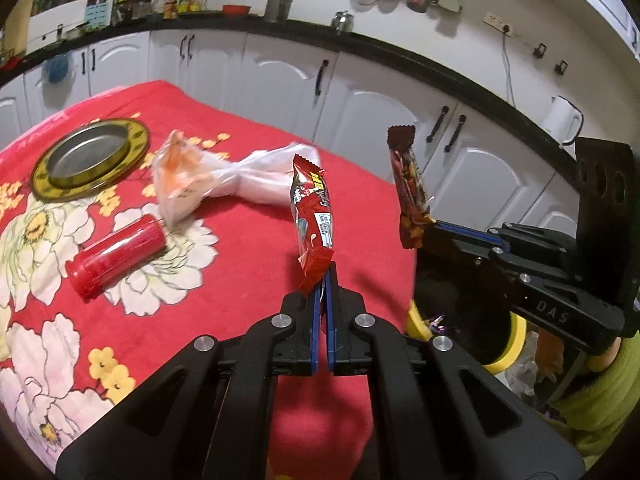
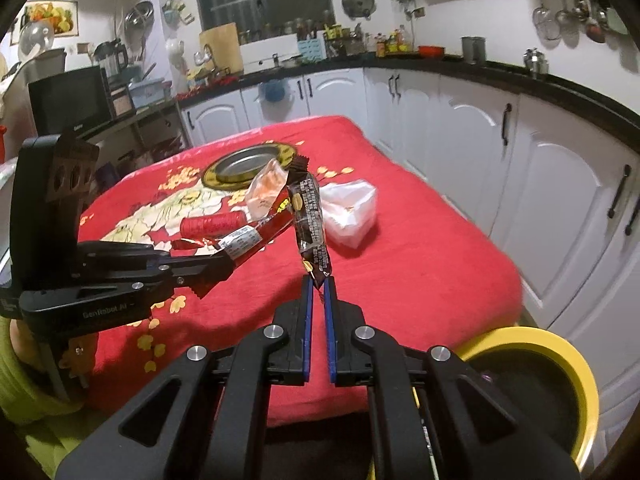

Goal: Collect trash
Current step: 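Lift the red wrapper and chocolate bar and carry them over the yellow bin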

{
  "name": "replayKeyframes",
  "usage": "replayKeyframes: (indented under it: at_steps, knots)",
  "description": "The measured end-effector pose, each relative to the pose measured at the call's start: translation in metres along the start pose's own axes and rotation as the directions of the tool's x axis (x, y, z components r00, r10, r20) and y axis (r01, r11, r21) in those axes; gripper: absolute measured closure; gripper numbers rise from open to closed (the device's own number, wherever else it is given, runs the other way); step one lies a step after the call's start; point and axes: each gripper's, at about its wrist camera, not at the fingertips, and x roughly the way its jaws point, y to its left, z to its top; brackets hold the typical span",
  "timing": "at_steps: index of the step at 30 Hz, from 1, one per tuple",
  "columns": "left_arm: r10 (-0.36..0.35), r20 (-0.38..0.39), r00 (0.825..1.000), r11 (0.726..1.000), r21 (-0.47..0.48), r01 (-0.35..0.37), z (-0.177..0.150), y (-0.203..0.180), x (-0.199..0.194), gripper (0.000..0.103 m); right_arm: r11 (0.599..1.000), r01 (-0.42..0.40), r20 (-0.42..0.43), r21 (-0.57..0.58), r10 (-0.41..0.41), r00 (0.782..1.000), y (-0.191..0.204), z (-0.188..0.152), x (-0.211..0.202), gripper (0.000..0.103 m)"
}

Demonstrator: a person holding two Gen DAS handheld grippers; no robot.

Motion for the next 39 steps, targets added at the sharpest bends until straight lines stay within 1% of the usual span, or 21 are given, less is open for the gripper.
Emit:
replayKeyframes:
  at_steps: [8, 22, 33, 39]
  knots:
    - [-0.047, 0.03, 0.998, 0.999, 0.017, 0.046, 0.003, -0.026, -0.005, 0.103, 0.997, 0.063, 0.046, 0.037, -0.065, 0.997, -0.021, -0.008, -0.038, 0.097]
    - [-0.116, 0.033, 0.993, 0.991, 0.074, 0.113, 0.004, -0.075, 0.002, 0.103, 0.98, 0.168, 0.079, 0.11, -0.177, 0.981, -0.061, -0.028, -0.085, 0.097]
    - [-0.158, -0.002, 0.988, 0.977, 0.146, 0.156, -0.002, -0.119, 0.015, 0.103, 0.964, 0.215, 0.089, 0.157, -0.231, 0.969, -0.085, -0.042, -0.109, 0.097]
    - [-0.175, -0.03, 0.984, 0.967, 0.185, 0.177, -0.006, -0.137, 0.022, 0.103, 0.952, 0.241, 0.083, 0.187, -0.26, 0.962, -0.101, -0.05, -0.12, 0.097]
